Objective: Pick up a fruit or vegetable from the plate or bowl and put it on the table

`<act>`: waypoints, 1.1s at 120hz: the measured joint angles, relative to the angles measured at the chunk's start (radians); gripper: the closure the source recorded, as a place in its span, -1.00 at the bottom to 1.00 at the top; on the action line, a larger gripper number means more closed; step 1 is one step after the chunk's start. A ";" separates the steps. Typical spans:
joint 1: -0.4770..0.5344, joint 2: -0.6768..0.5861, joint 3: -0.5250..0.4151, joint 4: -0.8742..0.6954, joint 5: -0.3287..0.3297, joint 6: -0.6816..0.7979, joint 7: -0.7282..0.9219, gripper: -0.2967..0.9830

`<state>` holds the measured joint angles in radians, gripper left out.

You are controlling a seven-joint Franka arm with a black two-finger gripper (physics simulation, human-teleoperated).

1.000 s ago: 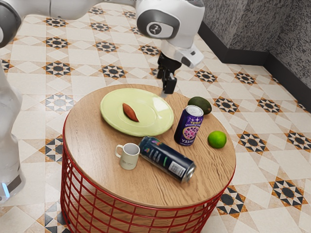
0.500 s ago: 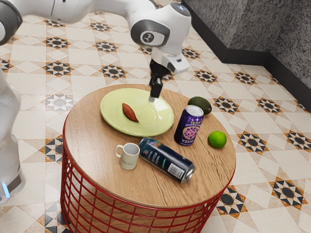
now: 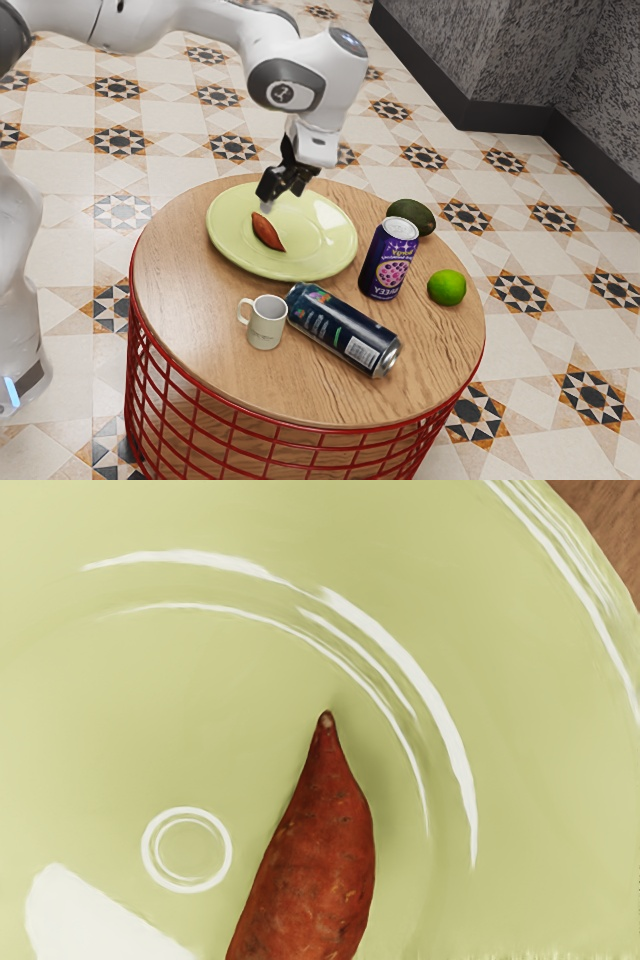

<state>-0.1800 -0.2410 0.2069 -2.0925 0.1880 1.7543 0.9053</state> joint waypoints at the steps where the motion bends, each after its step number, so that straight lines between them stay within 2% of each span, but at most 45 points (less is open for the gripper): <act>1: 0.000 0.000 0.000 -0.001 0.000 0.000 0.008 -0.54; 28: 0.002 -0.048 0.000 -0.076 -0.018 0.003 0.165 -0.54; 62: 0.034 -0.066 0.000 -0.136 -0.037 0.053 0.263 -0.54; 81: 0.068 0.005 0.001 -0.138 -0.051 0.108 0.283 -0.54; 132: 0.082 0.066 0.008 -0.138 -0.071 0.201 0.311 -0.54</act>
<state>-0.0979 -0.1746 0.2146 -2.2308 0.1175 1.9551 1.2163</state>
